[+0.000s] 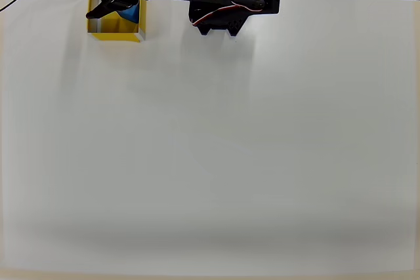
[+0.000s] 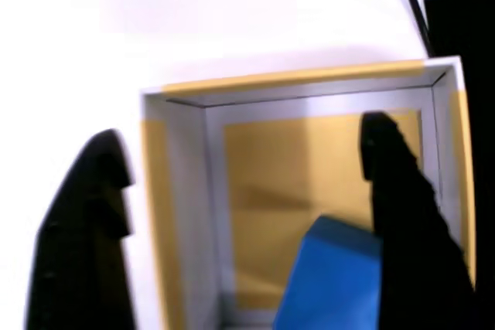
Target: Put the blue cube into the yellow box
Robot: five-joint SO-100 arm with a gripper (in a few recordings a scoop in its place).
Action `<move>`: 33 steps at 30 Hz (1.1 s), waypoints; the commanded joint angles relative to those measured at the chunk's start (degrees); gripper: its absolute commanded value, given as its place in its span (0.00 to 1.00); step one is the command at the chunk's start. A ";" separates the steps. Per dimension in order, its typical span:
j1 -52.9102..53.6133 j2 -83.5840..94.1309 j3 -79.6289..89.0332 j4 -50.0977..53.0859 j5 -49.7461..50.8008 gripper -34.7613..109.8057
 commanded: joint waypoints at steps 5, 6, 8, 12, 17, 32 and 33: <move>-9.76 1.49 -13.01 10.46 2.72 0.36; -12.22 1.67 -13.62 11.87 3.16 0.35; -18.02 2.29 -14.59 13.97 4.48 0.34; -31.29 4.66 -14.59 15.91 4.75 0.26; -49.92 7.47 -11.78 15.38 6.50 0.24; -87.19 23.99 15.91 14.59 4.83 0.24; -88.15 24.87 17.23 15.29 4.92 0.24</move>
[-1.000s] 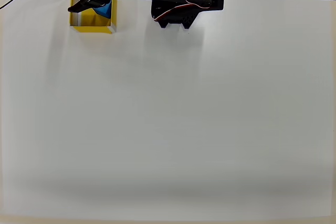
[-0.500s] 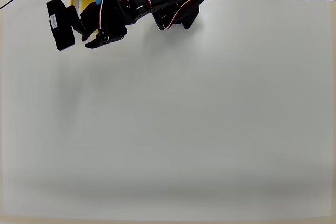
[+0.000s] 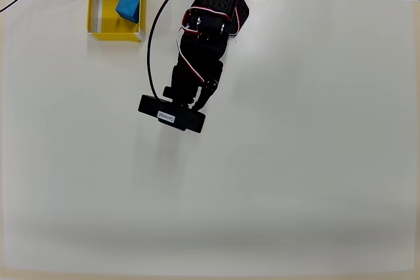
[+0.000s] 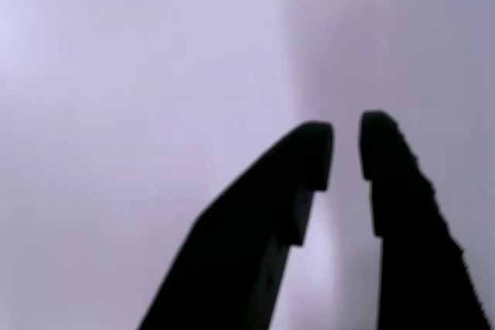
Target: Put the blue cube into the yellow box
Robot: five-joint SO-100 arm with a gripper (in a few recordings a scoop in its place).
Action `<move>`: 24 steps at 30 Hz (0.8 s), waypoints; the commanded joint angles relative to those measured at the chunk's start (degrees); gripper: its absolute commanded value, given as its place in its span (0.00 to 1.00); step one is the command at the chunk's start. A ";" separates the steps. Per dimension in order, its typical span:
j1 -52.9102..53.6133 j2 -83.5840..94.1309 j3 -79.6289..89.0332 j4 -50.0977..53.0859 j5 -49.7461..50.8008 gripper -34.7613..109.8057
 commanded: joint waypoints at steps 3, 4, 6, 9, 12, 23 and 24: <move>-5.36 7.38 5.10 3.08 -0.09 0.24; -5.98 8.35 6.24 4.04 -0.26 0.24; -7.38 10.37 8.44 5.98 -0.09 0.24; -8.70 13.45 12.39 7.03 0.44 0.24; -8.53 17.84 17.49 8.00 -0.35 0.24; -6.33 22.50 21.88 21.88 -2.90 0.24; -5.80 22.50 21.88 21.80 -2.02 0.24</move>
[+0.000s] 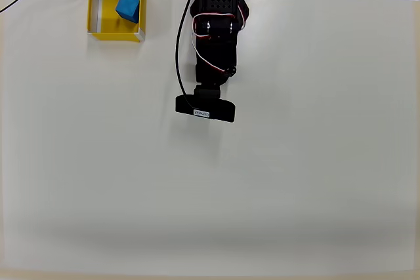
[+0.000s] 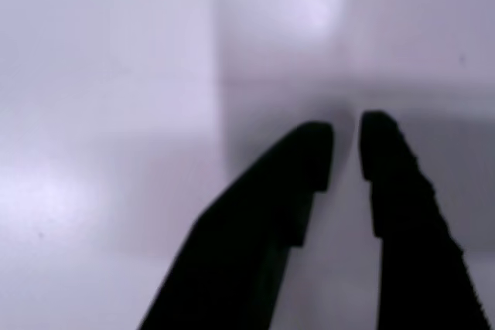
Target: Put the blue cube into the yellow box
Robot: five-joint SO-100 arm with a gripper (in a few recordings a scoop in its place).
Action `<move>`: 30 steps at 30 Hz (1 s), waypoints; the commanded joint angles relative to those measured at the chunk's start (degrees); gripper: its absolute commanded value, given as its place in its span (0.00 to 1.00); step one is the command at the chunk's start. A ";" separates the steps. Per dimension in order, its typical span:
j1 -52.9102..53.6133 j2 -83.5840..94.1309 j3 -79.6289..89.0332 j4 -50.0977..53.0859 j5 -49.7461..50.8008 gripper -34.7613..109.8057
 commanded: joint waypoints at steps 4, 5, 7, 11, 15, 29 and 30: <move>1.23 1.41 1.49 1.49 -1.85 0.24; 0.62 1.41 1.49 1.49 -1.05 0.24; 0.44 1.41 1.49 1.49 -2.72 0.24; 1.58 1.23 1.49 1.58 -3.43 0.27; 1.76 1.23 1.49 1.58 -2.99 0.24; 1.76 1.23 1.49 1.49 -2.29 0.25; 1.76 1.23 1.49 1.49 -2.29 0.25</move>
